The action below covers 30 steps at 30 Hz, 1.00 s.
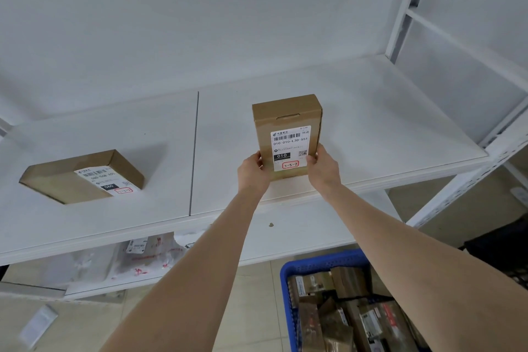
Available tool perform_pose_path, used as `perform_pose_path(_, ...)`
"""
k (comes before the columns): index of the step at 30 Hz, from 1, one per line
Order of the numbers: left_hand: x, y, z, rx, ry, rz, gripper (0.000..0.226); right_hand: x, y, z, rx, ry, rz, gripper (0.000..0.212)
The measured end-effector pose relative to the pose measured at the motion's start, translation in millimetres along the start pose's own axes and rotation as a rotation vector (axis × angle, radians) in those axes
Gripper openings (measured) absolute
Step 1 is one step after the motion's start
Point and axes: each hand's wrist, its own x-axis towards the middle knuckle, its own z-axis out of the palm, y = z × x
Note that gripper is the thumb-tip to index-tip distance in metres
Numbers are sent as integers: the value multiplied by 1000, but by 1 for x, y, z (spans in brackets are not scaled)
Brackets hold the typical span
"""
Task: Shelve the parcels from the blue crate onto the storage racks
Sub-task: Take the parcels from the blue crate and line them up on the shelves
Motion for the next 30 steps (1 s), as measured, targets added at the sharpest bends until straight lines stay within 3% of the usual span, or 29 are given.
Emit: perform_pose_path(30, 60, 4, -3, 25, -14, 15, 28, 53, -22, 19, -6, 2, -4, 42)
